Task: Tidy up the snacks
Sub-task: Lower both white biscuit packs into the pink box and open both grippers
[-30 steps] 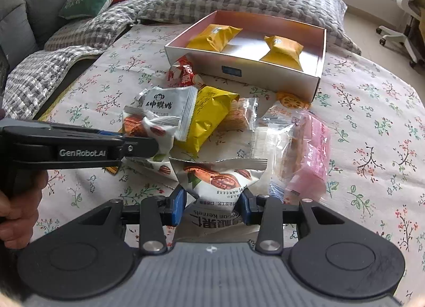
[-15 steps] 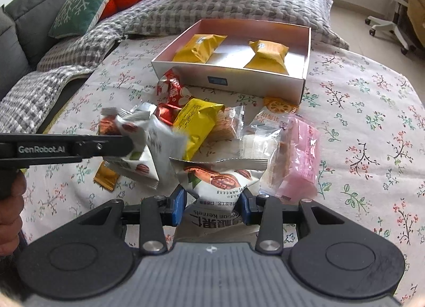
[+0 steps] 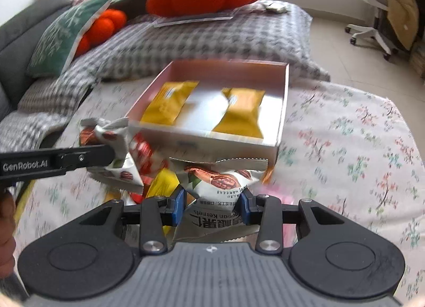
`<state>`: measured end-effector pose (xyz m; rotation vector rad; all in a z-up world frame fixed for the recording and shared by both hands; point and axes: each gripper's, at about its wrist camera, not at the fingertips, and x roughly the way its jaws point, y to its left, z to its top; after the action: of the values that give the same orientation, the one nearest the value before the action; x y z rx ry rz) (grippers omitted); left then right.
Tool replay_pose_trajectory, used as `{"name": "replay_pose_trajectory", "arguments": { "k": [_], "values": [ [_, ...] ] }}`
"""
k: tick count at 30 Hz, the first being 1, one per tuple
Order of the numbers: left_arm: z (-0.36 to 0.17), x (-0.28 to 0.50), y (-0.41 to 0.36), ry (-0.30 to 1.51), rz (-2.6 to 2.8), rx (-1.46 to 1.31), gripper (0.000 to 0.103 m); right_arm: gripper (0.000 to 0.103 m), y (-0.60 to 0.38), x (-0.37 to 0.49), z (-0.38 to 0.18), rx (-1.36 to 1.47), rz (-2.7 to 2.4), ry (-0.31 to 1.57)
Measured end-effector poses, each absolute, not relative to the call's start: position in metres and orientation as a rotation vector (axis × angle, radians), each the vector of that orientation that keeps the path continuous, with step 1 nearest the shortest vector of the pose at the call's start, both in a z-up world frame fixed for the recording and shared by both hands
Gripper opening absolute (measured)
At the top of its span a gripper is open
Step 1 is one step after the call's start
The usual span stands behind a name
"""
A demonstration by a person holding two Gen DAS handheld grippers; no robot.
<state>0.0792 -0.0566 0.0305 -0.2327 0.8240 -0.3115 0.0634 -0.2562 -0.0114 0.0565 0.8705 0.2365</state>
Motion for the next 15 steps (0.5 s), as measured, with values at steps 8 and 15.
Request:
{"name": "replay_pose_trajectory", "arguments": {
  "k": [8,15],
  "values": [
    [0.027,0.142,-0.072,0.829,-0.329,-0.235,0.022,0.037,-0.267,0.118,-0.014,0.203,0.242,0.872],
    [0.008,0.184,-0.078,0.867,-0.331,-0.280,0.022,0.037,-0.274,0.159,-0.030,0.457,0.327,0.881]
  ]
}}
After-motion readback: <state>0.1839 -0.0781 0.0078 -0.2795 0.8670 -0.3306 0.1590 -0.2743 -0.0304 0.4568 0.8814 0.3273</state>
